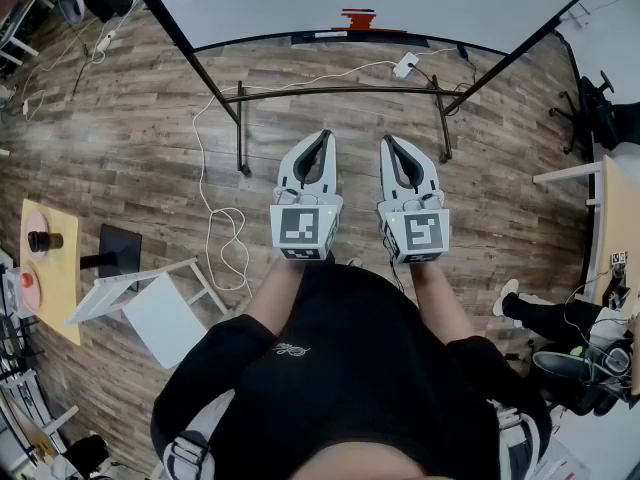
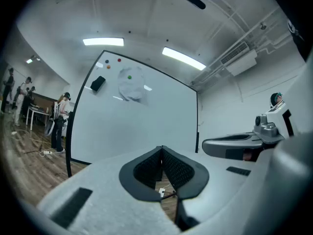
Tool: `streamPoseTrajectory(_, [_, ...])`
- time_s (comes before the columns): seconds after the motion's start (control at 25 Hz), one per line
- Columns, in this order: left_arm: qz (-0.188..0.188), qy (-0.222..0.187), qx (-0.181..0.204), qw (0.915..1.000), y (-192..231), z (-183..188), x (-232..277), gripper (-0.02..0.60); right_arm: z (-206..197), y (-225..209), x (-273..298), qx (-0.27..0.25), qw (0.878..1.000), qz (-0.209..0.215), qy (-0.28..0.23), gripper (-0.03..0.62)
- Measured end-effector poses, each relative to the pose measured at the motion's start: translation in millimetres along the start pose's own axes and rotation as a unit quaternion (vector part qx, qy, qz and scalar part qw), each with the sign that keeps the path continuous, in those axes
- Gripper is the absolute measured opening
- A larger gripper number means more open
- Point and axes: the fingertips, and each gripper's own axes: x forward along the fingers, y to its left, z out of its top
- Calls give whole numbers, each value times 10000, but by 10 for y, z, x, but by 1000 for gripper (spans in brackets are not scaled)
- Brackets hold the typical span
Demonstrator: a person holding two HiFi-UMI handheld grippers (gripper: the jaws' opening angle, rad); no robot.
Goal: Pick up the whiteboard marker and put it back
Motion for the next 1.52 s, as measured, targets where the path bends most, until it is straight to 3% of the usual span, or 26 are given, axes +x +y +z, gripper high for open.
streamPoseTrajectory(0.28, [-154,116,-277,9994,352,-82,-144,8,20,311,355,-27,9999,27,162,3])
streamPoseTrajectory(0.48, [12,291,-482,9984,701,-220,-286,8,-54,536,555,-130,9993,32,345,3])
streamPoseTrajectory(0.76, [122,391,-418,9983,1001,-328,-228,8,-139,633,818,-136,9989,137,434,3])
streamPoseTrajectory(1.12, [267,661,-242,9972,1256,-422,137,8,-188,315,1212,39,9993,161,337,3])
streamPoseTrajectory(1.52, [288,1058,-386,9932,1198,-661,1096,8,-496,-301,1893,51,9958,620,673,3])
